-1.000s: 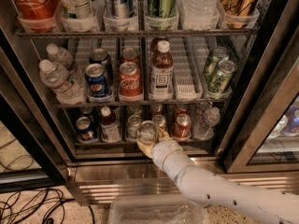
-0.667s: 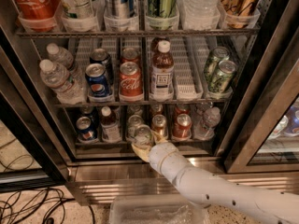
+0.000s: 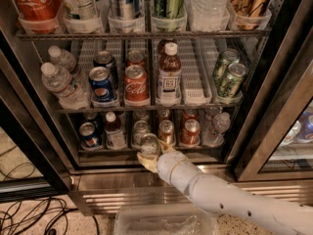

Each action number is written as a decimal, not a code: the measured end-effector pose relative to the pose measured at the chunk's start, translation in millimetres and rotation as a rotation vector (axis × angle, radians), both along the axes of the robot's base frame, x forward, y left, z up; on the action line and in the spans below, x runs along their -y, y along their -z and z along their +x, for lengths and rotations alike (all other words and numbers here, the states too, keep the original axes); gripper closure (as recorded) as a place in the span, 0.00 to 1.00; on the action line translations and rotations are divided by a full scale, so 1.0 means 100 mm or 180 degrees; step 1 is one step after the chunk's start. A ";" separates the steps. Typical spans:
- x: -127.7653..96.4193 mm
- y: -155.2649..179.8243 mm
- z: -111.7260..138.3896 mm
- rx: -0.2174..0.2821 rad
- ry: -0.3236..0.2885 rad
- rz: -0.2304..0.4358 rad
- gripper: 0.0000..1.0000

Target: Pick 7up can from bottom shelf of fridge

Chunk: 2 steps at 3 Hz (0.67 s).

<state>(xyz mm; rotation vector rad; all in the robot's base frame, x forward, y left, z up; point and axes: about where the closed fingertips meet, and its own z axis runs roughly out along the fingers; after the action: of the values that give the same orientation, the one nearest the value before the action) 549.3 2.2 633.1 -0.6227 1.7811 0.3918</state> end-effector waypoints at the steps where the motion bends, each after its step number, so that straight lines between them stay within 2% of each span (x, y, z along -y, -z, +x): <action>1: 0.12 -0.05 -0.11 -0.0158 -0.0171 0.0252 1.00; 2: 0.19 -0.07 -0.27 -0.0333 -0.0417 0.0351 1.00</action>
Offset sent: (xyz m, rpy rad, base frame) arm -0.0975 0.0023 -0.0050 0.1431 0.2817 0.4383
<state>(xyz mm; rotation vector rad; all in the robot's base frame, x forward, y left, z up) 522.8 -16.6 639.7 -0.6526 1.8093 0.6179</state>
